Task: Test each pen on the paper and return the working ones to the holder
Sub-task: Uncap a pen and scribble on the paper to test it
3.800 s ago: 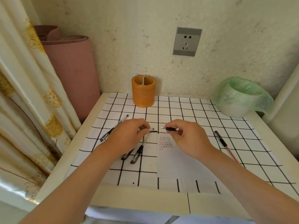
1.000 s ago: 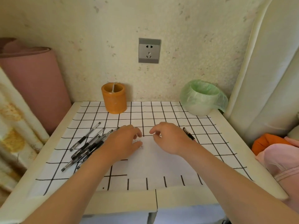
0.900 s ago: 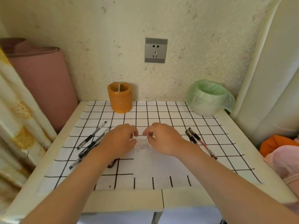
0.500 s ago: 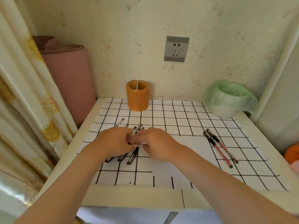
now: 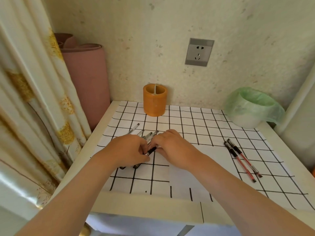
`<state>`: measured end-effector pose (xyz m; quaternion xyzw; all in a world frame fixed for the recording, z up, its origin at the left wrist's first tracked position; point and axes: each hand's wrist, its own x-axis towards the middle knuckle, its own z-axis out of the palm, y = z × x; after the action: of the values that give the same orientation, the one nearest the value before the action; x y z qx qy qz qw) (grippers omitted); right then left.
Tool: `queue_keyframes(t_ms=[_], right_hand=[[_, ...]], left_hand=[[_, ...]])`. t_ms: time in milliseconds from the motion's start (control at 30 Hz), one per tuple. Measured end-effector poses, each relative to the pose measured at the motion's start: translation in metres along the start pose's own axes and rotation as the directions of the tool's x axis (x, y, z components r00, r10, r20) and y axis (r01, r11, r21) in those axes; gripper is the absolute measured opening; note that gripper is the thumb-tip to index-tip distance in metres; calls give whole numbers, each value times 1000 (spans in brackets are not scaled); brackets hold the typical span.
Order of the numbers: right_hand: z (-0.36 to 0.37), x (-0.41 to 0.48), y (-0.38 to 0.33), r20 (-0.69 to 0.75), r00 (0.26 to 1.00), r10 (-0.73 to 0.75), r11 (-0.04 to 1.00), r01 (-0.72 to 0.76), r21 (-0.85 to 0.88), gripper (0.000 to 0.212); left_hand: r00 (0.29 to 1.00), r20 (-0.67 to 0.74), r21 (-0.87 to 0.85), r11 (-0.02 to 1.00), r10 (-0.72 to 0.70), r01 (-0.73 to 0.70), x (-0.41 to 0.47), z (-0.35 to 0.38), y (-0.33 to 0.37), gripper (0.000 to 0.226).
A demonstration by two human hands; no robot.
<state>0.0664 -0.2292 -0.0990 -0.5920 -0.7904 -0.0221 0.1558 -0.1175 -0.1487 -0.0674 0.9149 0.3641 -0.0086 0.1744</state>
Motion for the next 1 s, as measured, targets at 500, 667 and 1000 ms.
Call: queue_keyframes(t_ms=[500, 667, 1000], right_hand=[[-22, -24, 16, -60, 988, 140, 988, -143, -52, 21], [-22, -31, 22, -2, 983, 181, 983, -181, -33, 24], [-31, -36, 27, -60, 982, 179, 983, -181, -27, 22]], left_hand=[[977, -183, -180, 973, 108, -142, 13, 4, 22, 14], [983, -142, -197, 970, 117, -144, 20, 9, 29, 13], [984, -139, -389, 907, 114, -160, 24, 11, 42, 6]])
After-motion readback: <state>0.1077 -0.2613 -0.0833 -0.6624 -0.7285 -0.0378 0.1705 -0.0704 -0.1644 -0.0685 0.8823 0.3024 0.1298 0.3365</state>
